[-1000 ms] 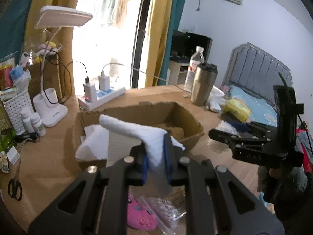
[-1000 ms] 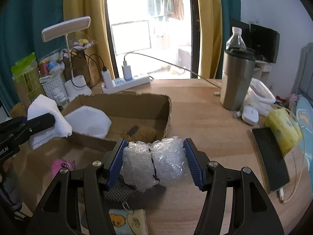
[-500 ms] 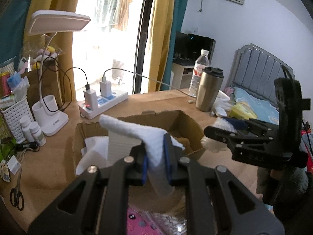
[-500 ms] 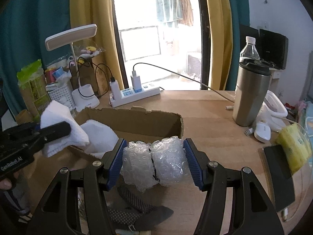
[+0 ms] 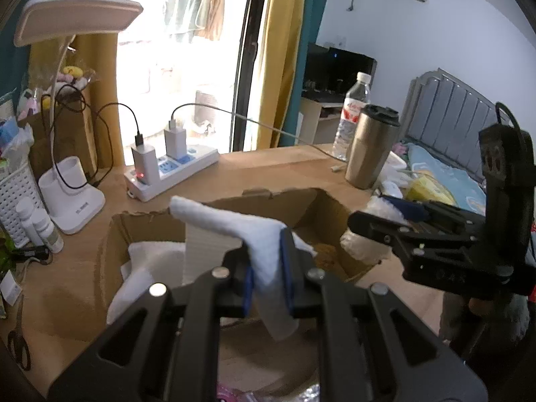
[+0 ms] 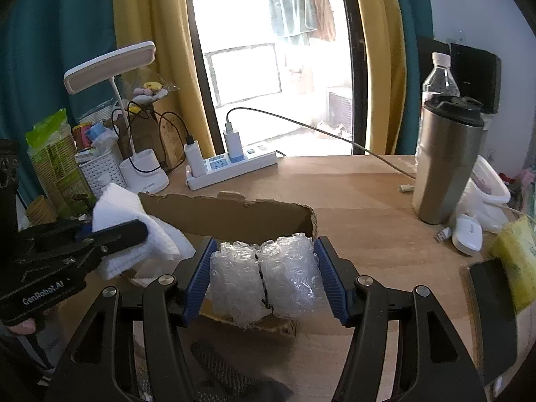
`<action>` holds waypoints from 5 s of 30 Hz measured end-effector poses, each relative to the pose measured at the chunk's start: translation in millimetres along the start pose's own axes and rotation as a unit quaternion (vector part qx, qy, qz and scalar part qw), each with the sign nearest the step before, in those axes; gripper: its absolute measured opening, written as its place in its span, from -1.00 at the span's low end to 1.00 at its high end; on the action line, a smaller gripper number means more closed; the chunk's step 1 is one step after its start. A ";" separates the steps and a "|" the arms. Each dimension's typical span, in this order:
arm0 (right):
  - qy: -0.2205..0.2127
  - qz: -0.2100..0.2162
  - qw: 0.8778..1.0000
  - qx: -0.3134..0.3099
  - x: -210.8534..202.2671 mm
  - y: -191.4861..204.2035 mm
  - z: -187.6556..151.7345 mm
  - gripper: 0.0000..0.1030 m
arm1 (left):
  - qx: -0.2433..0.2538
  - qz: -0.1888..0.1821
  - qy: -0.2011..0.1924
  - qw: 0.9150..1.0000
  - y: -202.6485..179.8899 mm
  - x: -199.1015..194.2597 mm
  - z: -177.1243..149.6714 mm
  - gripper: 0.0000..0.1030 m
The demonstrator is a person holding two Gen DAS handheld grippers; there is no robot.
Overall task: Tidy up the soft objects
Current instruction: 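Carry the bubble-wrap bundle into the box with the right gripper while the left carries the wipe, then open both grippers to drop the bundle and wipe into the box, then move both grippers back toward the remaining items on the table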
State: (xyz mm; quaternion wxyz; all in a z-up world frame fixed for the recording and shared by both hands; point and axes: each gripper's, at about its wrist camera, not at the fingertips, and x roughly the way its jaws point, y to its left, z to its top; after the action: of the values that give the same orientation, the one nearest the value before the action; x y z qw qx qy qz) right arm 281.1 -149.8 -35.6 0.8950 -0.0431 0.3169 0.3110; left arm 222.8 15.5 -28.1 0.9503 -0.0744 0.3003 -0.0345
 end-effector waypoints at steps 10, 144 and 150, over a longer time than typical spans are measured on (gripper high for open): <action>0.001 0.013 1.000 -0.004 22.0 -1.0 13.1 0.23 | -0.012 -0.004 0.013 1.000 11.0 29.6 7.4 -0.69; 0.096 -0.010 0.995 0.002 -18.4 44.2 -99.6 0.61 | -0.083 0.060 0.085 0.991 40.6 -37.3 -123.4 0.47; 0.105 -0.011 0.994 -0.007 -11.5 43.5 -99.8 0.28 | -0.094 0.087 0.095 0.987 50.5 -30.7 -125.2 0.47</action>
State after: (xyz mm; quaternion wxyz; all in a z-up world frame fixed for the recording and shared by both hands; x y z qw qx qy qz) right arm 194.8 -148.4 -102.9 0.8597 -0.0853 0.4070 0.2967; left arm 126.6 53.6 -120.2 0.9056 -0.1336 0.3964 0.0698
